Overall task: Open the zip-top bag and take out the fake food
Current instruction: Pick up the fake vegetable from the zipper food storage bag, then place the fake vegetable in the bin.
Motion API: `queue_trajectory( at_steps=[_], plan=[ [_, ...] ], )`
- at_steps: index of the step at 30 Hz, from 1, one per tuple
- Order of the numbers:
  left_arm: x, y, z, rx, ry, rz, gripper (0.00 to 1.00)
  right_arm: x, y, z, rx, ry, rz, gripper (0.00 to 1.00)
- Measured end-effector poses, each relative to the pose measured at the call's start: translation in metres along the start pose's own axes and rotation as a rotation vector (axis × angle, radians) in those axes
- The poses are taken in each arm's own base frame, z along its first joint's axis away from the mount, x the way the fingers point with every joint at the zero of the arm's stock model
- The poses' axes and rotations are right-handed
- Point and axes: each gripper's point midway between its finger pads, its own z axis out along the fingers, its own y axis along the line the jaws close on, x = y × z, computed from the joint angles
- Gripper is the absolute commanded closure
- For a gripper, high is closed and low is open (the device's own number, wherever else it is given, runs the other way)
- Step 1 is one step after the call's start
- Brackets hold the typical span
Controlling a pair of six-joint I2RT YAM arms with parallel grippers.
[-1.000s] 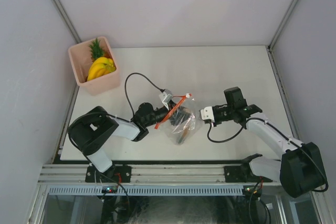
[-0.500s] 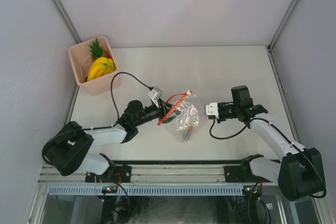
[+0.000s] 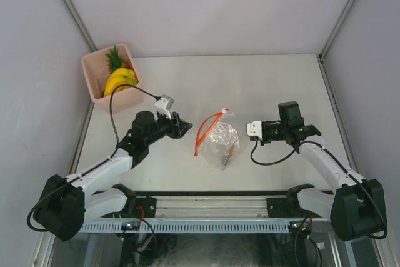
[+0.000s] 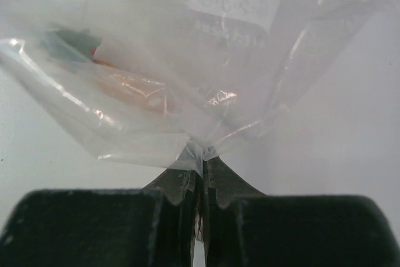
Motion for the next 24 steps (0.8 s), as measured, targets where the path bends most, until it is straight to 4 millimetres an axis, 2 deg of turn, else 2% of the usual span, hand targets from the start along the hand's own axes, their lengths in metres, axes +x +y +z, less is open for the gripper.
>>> queue_trajectory(
  at_steps=[5,13,24],
  plan=[
    [-0.020,0.025,-0.017,-0.081,-0.058,-0.055,0.87,-0.001,-0.001,-0.001,0.005,0.000,-0.002,1.00],
    [-0.064,0.076,-0.043,-0.217,-0.201,-0.212,0.87,0.000,-0.001,-0.001,0.006,0.000,-0.002,1.00],
    [-0.160,0.159,-0.059,-0.399,-0.378,-0.431,0.85,0.000,-0.001,-0.002,0.008,0.001,0.002,1.00]
  ],
)
